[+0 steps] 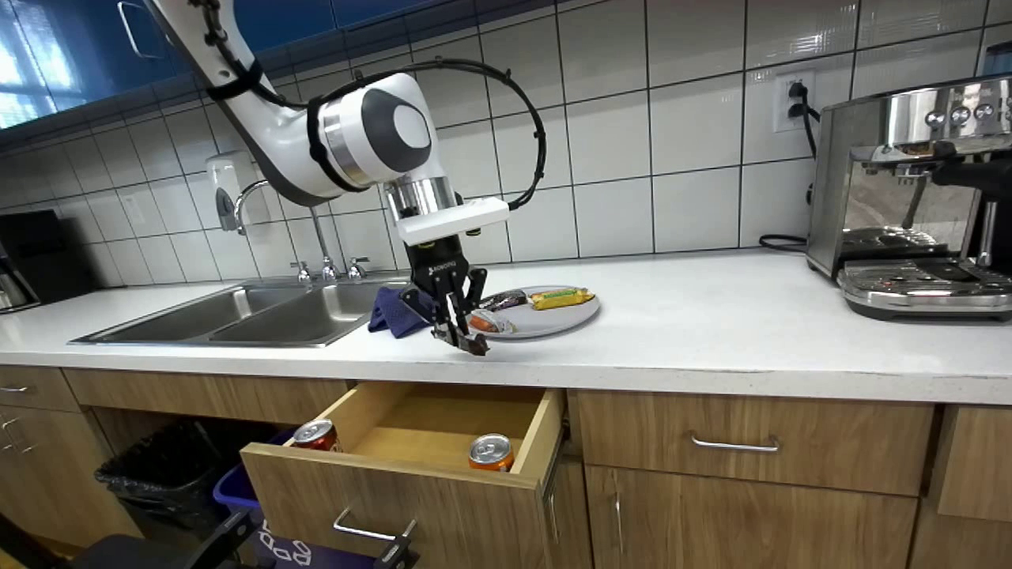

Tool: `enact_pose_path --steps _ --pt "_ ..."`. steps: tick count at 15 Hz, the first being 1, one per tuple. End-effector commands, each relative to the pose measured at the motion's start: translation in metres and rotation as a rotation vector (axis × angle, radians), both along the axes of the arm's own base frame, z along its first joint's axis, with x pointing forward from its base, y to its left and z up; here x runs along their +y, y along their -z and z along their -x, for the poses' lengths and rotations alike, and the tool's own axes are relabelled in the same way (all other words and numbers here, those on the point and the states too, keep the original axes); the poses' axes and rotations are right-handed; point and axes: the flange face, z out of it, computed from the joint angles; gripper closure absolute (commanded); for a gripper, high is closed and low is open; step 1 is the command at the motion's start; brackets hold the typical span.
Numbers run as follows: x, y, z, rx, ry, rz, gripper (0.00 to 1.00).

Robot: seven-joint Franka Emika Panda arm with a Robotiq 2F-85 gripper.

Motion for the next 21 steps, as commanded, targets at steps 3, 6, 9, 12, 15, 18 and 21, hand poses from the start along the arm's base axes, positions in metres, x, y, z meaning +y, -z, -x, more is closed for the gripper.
enact_pose_path --steps 3,6,9,12,15,18,21 --pt "0.012 0.0 0.02 0.05 -0.116 0.006 0.95" --pt "0.018 0.007 0.026 0.073 -0.153 0.009 0.95" --pt "0.022 0.013 0.028 0.099 -0.187 0.022 0.95" --pt "0.026 0.017 0.028 0.124 -0.212 0.034 0.95" --pt "0.028 0.022 0.026 0.145 -0.227 0.043 0.95" --pt "0.03 0.028 0.024 0.167 -0.238 0.044 0.95" --pt "0.031 0.035 0.019 0.182 -0.248 0.048 0.95"
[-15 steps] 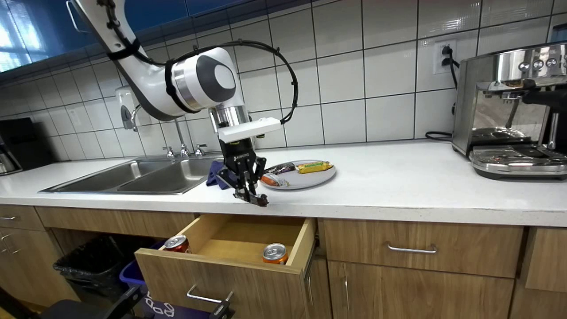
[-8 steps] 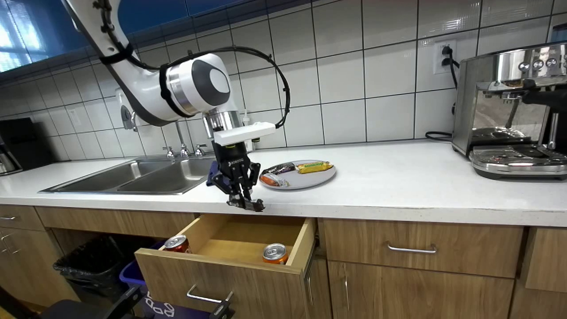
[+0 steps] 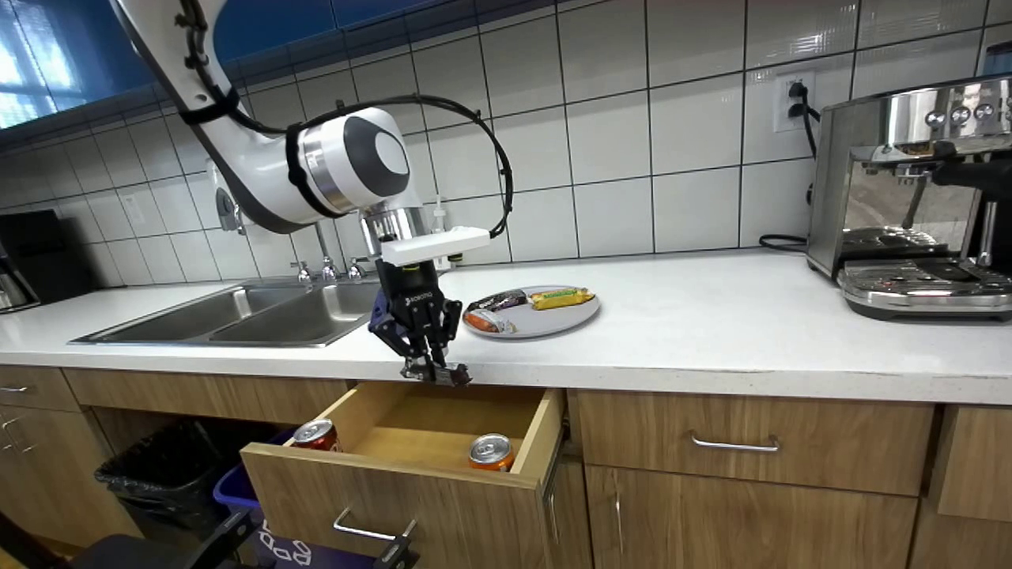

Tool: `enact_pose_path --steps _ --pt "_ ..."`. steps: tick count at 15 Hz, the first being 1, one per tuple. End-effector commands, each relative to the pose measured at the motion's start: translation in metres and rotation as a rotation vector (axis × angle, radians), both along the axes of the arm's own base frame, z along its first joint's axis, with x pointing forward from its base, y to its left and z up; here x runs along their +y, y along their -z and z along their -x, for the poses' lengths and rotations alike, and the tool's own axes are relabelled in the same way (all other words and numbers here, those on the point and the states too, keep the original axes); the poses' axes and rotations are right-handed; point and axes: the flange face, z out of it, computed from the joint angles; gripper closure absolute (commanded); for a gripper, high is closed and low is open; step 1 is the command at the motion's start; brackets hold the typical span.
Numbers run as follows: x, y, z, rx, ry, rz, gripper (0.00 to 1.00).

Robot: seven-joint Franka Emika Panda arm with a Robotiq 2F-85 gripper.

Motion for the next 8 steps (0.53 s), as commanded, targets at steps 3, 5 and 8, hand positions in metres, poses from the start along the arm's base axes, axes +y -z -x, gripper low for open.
enact_pose_path --steps 3,5,8 --pt "0.003 0.007 -0.015 0.042 -0.043 0.016 0.95" --pt "0.005 0.01 -0.02 0.042 -0.05 0.019 0.96" --pt "0.008 0.016 -0.027 0.048 -0.069 0.045 0.96"
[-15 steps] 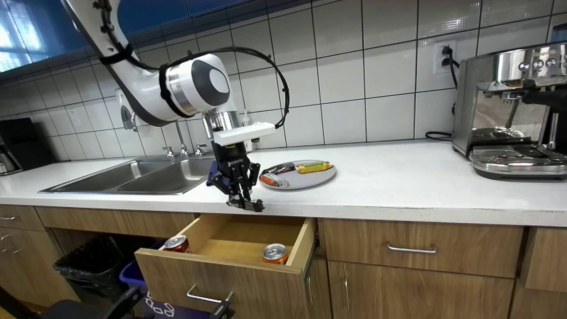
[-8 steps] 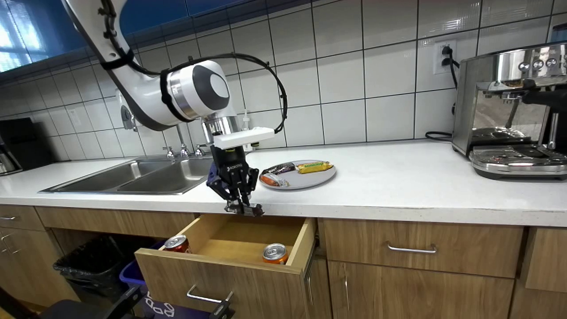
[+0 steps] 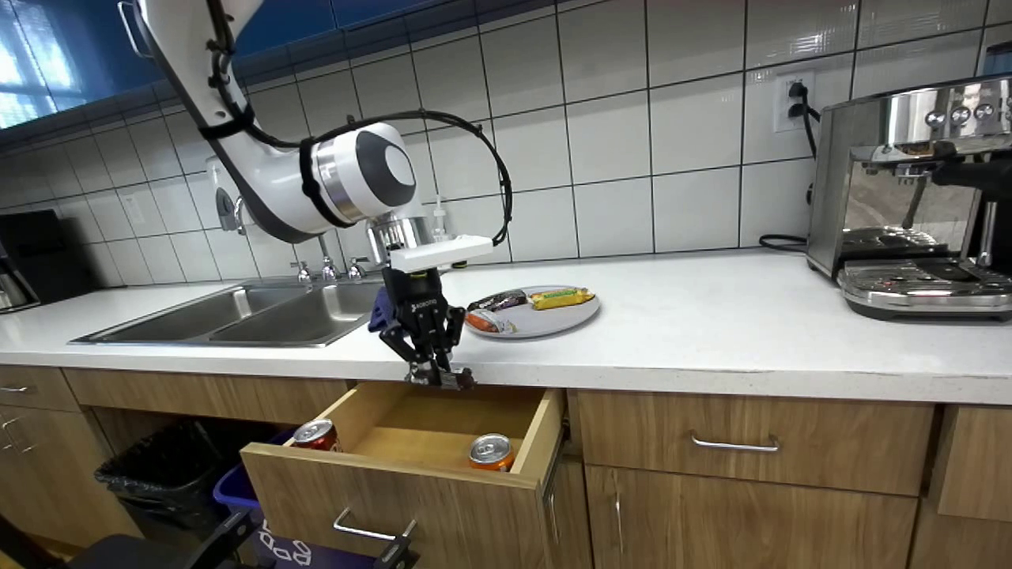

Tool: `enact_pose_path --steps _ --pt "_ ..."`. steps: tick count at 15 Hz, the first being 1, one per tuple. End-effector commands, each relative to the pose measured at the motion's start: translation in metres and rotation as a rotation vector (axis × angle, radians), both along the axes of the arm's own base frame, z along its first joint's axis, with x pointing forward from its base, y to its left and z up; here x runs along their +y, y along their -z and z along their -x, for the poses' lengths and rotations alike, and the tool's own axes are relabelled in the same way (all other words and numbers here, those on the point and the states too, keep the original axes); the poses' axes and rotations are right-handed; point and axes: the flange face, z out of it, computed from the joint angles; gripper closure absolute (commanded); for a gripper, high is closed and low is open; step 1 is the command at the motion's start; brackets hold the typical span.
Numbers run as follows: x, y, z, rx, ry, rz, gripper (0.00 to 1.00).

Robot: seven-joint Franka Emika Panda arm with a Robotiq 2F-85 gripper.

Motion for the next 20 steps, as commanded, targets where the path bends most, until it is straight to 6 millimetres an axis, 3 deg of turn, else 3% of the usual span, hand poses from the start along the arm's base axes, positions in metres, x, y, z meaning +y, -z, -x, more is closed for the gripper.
enact_pose_path --steps 1,9,11,18,20 --pt "0.004 0.004 -0.014 0.03 -0.045 0.042 0.96" --pt "0.004 0.016 -0.021 0.061 -0.086 0.064 0.96" --pt "0.004 0.015 -0.022 0.06 -0.086 0.061 0.58" --pt "0.002 0.002 -0.02 0.033 -0.08 0.039 0.07" --pt "0.001 -0.006 -0.018 0.022 -0.071 0.028 0.0"
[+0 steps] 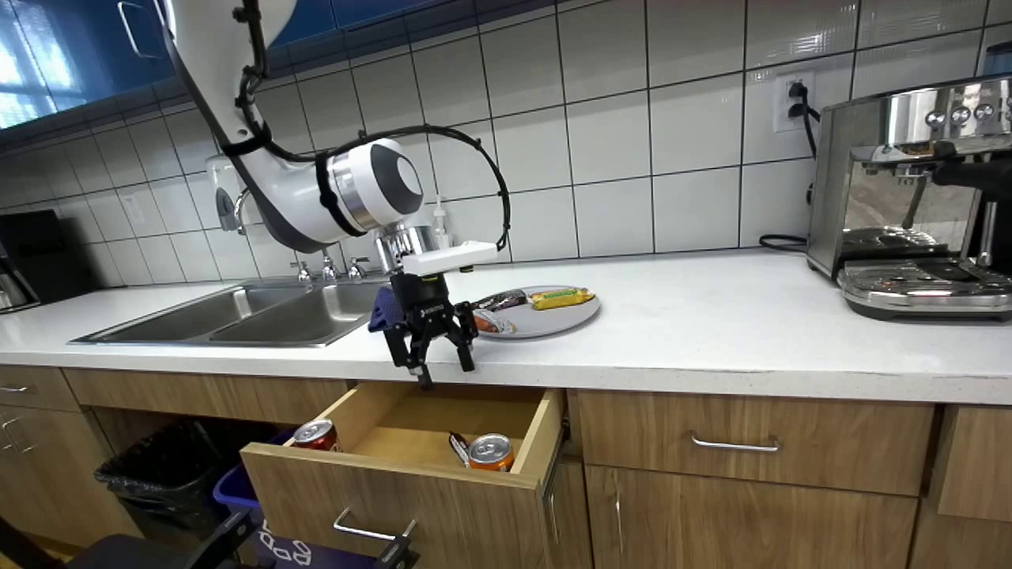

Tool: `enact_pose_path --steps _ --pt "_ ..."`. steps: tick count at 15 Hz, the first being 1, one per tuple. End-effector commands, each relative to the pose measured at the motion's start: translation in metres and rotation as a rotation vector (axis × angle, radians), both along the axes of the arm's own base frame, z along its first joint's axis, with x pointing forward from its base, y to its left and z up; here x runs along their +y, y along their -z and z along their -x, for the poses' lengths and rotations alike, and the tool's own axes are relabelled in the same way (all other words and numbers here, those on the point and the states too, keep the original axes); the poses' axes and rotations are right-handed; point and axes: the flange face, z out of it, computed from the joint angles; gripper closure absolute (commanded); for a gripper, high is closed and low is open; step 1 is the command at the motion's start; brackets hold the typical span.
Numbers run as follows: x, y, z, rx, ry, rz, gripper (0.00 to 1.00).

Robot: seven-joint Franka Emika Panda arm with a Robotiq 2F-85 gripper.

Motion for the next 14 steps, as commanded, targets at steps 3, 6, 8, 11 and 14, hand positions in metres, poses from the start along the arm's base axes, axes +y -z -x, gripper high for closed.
enact_pose_path --steps 3,6,8,11,14 --pt "-0.002 -0.028 0.004 -0.02 0.004 -0.024 0.0" --pt "-0.004 -0.042 0.001 -0.053 0.016 -0.025 0.0" --pt "-0.005 -0.053 -0.003 -0.081 0.02 -0.025 0.0" --pt "-0.006 -0.068 -0.013 -0.115 0.033 -0.028 0.0" --pt "-0.006 -0.076 -0.028 -0.149 0.056 -0.036 0.0"
